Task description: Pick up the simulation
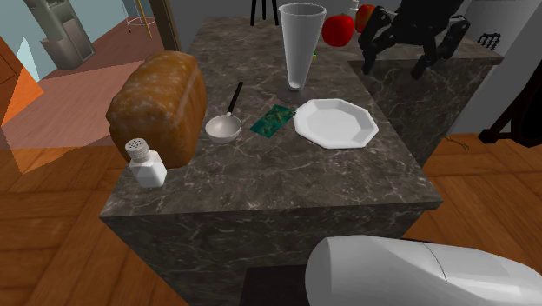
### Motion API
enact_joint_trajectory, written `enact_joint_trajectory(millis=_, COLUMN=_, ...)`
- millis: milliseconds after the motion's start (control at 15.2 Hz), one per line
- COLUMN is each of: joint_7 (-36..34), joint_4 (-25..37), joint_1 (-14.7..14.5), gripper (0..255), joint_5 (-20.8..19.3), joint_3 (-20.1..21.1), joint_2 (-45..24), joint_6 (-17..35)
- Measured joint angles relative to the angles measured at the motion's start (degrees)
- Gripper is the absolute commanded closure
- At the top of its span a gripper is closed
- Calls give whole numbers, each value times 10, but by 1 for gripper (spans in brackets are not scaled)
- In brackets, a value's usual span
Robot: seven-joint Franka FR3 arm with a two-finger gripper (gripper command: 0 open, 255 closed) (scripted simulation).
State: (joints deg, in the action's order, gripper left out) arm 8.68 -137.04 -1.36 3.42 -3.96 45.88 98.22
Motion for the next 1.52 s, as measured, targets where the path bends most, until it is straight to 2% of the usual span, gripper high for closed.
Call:
enact_joint_trajectory(millis=330, joint_7=6, joint_4=-9, joint_1=-24, gripper=0, joint_5=6, joint_3=27, joint_2=-22, joint_6=37)
enact_joint_trajectory(millis=1056, joint_7=14, joint_4=-15, joint_1=-105, gripper=0, joint_5=15, joint_3=138, joint_2=-128, joint_6=173)
enact_joint_trajectory(millis=1320, joint_7=14, joint_4=-1, joint_1=-127, gripper=0, joint_5=6, joint_3=178, joint_2=-174, joint_6=212)
enact_joint_trajectory(millis=1518, joint_7=13, joint_4=-7, joint_1=-133, gripper=0, joint_5=1, joint_3=192, joint_2=-196, joint_6=242)
